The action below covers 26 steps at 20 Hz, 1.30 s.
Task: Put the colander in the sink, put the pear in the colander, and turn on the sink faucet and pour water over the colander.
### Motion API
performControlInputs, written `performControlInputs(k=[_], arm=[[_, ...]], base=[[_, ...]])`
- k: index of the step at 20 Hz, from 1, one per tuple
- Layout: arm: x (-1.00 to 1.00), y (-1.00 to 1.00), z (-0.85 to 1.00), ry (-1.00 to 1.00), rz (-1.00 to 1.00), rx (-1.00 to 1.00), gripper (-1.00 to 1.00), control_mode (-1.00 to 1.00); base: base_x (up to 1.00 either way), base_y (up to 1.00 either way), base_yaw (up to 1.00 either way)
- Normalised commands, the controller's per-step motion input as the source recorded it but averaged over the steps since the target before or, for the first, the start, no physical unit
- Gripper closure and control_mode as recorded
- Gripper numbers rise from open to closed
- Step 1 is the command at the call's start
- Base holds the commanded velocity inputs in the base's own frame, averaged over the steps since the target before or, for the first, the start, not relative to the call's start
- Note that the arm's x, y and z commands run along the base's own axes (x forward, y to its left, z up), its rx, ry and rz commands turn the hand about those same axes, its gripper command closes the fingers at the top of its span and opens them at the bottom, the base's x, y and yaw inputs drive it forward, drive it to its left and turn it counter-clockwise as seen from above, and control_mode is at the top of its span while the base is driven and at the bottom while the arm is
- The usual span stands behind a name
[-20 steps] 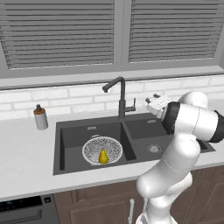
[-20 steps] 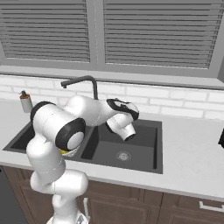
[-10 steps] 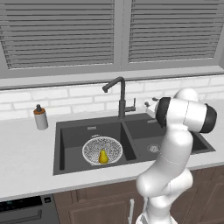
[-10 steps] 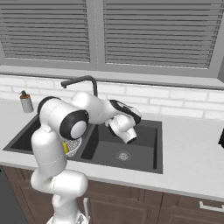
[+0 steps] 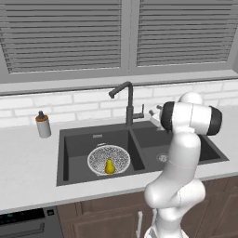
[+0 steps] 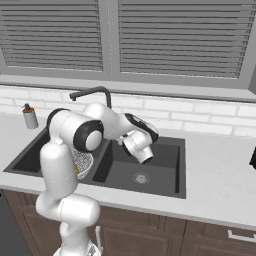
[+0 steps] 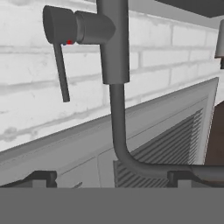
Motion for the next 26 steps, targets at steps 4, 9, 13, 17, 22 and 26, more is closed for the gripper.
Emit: performControlInputs(k=[4,9,13,17,22,26], arm=[[0.24,0.20,-0.01,0.04,0.00,-0.01,-1.00,-1.00],[0.29,0.05,0.00,0.02,0.00,-0.05,-1.00,-1.00],[0.29,0.00,0.00,0.03,0.00,-0.08,-1.00,-1.00],[0.22,0.00,-0.04,0.06,0.00,-0.15,-1.00,-1.00],[0.21,0.00,-0.02,0.08,0.00,-0.12,-1.00,-1.00],[0.24,0.00,-0.15,0.09,0.00,-0.01,-1.00,-1.00]], base=[[0.00,0.00,0.00],[0.00,0.00,0.00],[0.00,0.00,0.00],[0.00,0.00,0.00],[0.00,0.00,0.00],[0.00,0.00,0.00]])
